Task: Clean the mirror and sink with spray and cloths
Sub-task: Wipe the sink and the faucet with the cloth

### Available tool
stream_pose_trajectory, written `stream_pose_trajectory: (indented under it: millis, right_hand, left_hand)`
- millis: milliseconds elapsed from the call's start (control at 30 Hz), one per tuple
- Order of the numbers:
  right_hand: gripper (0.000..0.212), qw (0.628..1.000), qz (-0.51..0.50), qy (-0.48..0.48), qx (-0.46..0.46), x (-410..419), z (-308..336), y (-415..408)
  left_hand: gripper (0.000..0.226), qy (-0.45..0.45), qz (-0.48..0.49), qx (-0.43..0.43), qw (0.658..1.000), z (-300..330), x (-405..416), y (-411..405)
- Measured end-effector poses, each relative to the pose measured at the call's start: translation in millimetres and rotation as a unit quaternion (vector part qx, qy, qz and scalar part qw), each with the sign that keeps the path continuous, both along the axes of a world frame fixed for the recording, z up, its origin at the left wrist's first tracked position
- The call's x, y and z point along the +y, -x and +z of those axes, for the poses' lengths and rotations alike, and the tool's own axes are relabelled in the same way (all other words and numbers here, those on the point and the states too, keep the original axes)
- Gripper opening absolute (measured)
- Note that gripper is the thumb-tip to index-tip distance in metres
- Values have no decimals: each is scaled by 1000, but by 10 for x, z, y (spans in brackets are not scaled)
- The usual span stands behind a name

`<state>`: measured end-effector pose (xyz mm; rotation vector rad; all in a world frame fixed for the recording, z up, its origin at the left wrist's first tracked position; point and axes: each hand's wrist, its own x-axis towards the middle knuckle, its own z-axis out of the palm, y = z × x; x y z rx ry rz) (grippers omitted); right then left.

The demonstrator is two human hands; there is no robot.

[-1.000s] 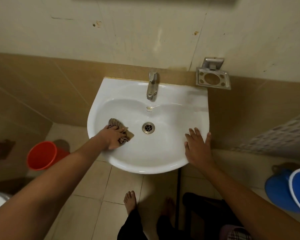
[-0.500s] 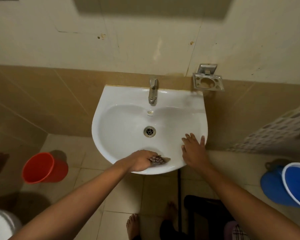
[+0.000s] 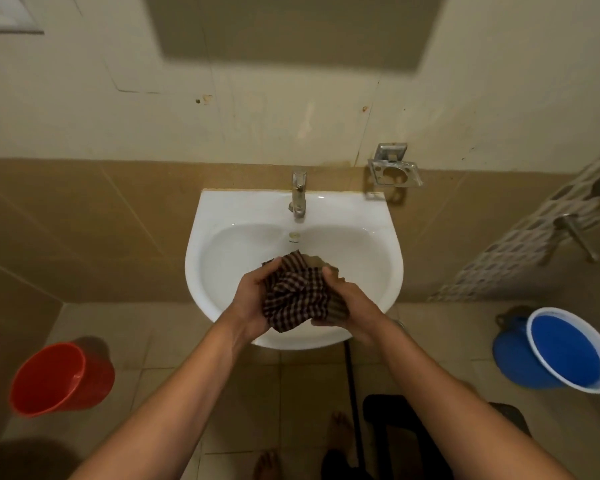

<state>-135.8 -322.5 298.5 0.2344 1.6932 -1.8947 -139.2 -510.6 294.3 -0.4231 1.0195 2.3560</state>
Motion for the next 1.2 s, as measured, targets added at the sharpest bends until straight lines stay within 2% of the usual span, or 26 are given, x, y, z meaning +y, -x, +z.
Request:
stream_pose_trajectory:
  millis: [167,267,400,467,533,667,833,933,1000,1100,1133,1200]
  right_hand:
    - [18,988,-30,-139,65,-186,1,-114]
    - [12,973,-64,-203,89,-252,-72,-204]
    - [10,971,-145,-171,86,-176,-37,-311]
    - [12,971,-169,-151,82,-93,13,-382]
    - [13,969,-196,-130,77,5,30,-456]
    - [16,955,-256,-138,58,273,-38,-627]
    - [19,921,-260,-281,75,706,-207,-851]
    - [22,870,-229,-421,115,934,-213,-1007]
    - [23,840,-209,-479,144,1067,-182,-1116]
    - [27,815,-171,-525,175,1216,-170,-1238]
    - [33,819,-166,-521,173,1283,-191,-1287]
    - [40,860,-199,-449,139,1422,-247,-1380]
  left_hand:
    - [31,81,-98,31,991,-54,-148,-154]
    - [42,154,-142,75,975,-102,-173,-180]
    - [54,211,-123,70,967,-234,-155,-224]
    - [48,216,-108,58,969,-290,-89,-234]
    - [29,196,-78,30,977,-318,33,-222]
    - [33,135,-44,-82,986,-325,360,-226]
    - [35,165,-104,-94,976,-290,865,-346]
    - [36,163,-122,-68,977,-163,1257,-433]
    - [48,129,-141,-63,980,-70,1565,-500]
    - [78,70,-173,-54,981,19,1991,-616]
    - [86,50,-178,-53,981,37,2141,-668]
    - [97,25,-194,-49,979,55,2392,-777]
